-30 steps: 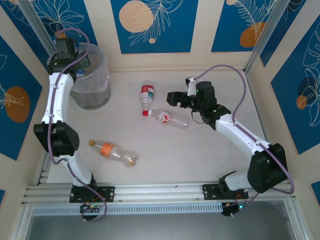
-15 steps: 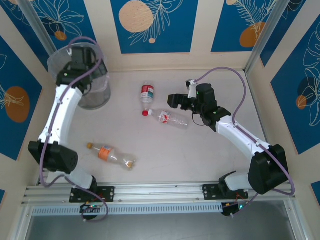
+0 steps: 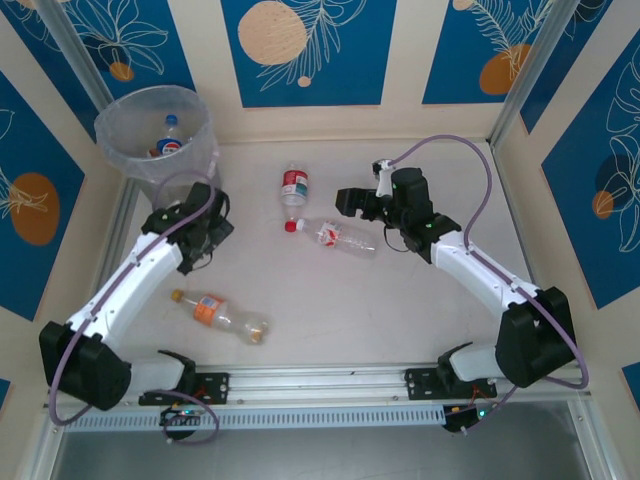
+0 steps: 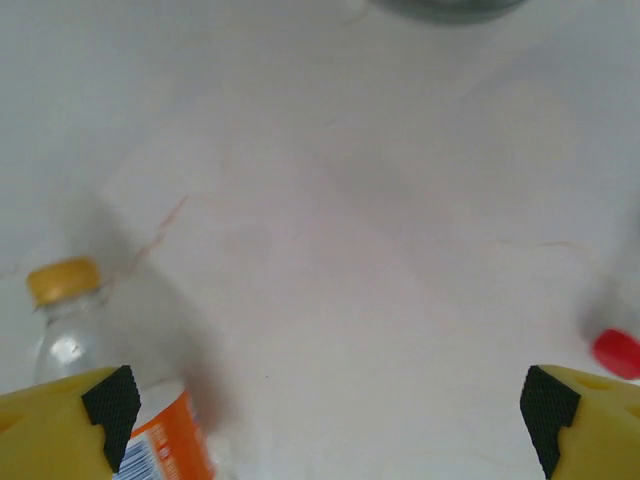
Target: Put the plastic bottles in the bin
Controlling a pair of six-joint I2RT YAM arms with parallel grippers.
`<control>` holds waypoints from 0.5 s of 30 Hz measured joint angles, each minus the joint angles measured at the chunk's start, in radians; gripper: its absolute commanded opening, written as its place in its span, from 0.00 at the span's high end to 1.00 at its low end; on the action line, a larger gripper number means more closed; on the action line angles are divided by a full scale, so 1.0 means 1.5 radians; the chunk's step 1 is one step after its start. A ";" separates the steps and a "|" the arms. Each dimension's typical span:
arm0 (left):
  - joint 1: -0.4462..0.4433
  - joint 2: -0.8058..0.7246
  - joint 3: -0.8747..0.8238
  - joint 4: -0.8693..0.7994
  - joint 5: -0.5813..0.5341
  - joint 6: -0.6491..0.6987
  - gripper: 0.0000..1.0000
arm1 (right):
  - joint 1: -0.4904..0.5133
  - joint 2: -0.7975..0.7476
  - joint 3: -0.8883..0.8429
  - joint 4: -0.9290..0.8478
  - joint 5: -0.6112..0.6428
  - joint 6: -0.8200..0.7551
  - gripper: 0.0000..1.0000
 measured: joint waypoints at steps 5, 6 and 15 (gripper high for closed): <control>0.001 -0.003 -0.070 -0.022 0.014 -0.068 0.01 | 0.000 0.024 0.000 -0.002 0.000 0.008 0.08; 0.005 -0.004 -0.082 -0.017 0.022 -0.075 0.01 | 0.000 0.026 0.000 -0.002 0.000 0.009 0.08; 0.074 -0.020 -0.194 0.002 0.083 -0.096 0.01 | 0.000 0.029 0.016 -0.016 -0.017 0.002 0.08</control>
